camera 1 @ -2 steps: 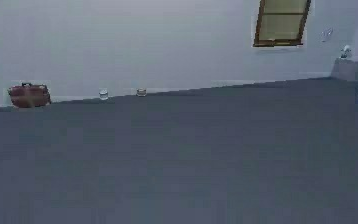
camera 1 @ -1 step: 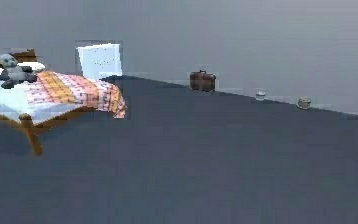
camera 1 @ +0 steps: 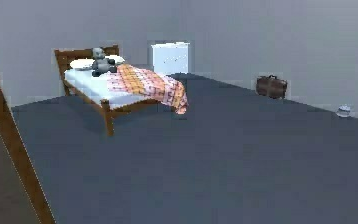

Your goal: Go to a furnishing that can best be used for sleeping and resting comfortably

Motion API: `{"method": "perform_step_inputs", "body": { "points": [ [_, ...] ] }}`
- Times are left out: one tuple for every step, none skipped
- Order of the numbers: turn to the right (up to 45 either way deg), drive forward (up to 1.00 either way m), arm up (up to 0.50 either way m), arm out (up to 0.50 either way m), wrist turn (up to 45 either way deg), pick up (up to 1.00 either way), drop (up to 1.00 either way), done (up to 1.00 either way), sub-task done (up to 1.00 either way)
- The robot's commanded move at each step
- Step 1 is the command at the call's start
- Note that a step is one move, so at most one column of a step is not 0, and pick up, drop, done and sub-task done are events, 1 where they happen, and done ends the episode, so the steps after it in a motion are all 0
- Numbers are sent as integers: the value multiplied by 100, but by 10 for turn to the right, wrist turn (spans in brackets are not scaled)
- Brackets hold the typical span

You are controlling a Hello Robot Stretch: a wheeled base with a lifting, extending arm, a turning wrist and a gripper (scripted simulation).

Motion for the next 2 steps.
{"method": "perform_step_inputs", "body": {
  "points": [
    [0,95,0,0,0,0,0,0,0],
    [-450,0,0,0,0,0,0,0,0]
  ]
}}
